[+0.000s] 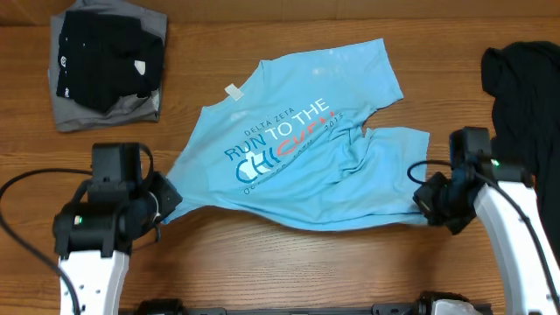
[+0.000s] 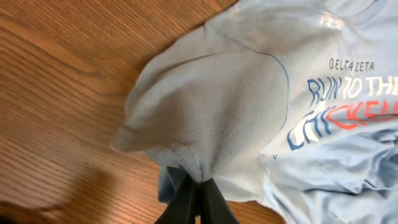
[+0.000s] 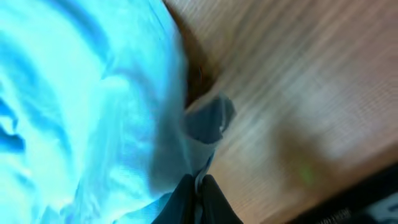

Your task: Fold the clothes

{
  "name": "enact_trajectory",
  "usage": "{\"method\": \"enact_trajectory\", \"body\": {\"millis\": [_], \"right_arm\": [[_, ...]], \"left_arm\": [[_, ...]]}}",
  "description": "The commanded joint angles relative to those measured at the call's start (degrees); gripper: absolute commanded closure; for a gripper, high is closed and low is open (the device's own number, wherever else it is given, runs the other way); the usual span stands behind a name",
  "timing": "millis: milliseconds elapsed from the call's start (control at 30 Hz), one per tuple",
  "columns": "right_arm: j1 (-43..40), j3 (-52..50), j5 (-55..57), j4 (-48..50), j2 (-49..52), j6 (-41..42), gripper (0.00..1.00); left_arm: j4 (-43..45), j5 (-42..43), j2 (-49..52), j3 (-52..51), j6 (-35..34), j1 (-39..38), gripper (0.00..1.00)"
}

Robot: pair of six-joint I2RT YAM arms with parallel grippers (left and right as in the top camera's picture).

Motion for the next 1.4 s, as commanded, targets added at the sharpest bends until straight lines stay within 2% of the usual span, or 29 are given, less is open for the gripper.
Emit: {"method": "enact_trajectory", "body": {"millis": [0,233,467,567,733,767,833,967,1000,1067,1200,1300,1367], "right_arm": [[-0.3,0.3,-0.3,-1.9,-4.5,0.3,0.94],[-0.3,2.5,-0.5,-4.1,-12.6,0.2,0.96],[-0.3,20.3,0.0,-10.8,-15.1,-3.3,0.96],[-0.3,28.9,0.2,-12.8,-15.0,-6.6,0.83],[-0.3,35.7,0.2,-15.0,-14.9,-7.4,0.81],[-0.3,35.8,0.1,-15.0,-14.9,-7.6,0.82],[-0.3,35.8,0.2,-15.5,-14.8,-7.7,0.96],[-0.3,35.7,0.1,-16.3,-13.2,-7.7,0.96],[-0.3,35.5,0.1,-16.7,-12.6,-7.7,0.90],[-0.3,34.8,0.1,-18.0,-11.1,-7.8,0.71],[-0.3,30.5,-5.6,-18.1,-7.3,-12.0,0.71],[0.9,24.5,-14.4,-14.6,-4.4,-16.5,0.70],[2.9,21.0,-15.3,-12.1,-2.8,-16.5,0.70]], "left_arm": [[-0.4,-1.7,-3.7,1.4,1.2,-0.1,0.96],[-2.1,-2.0,-11.6,7.2,1.2,-0.1,0.96],[-7.1,-2.3,-13.7,21.7,3.5,-0.1,0.96],[-9.0,-2.2,-13.7,26.4,4.2,-0.1,0.96],[-10.4,-1.2,-13.7,29.0,4.1,-0.1,0.96],[-10.6,-1.2,-13.7,29.0,4.2,-0.1,0.96],[-10.9,-1.2,-13.5,29.0,4.2,-0.1,0.96],[-11.5,-1.4,-13.1,28.9,4.2,-0.1,0.96],[-11.9,-1.6,-12.9,28.9,4.2,-0.1,0.96],[-12.9,-1.9,-12.4,28.8,4.2,-0.1,0.96],[-13.7,-2.1,-11.5,26.5,4.1,-0.1,0.96],[-13.5,-2.1,-10.7,23.1,4.0,-0.1,0.96],[-13.5,-2.1,-10.1,21.3,3.5,-0.1,0.96]]}}
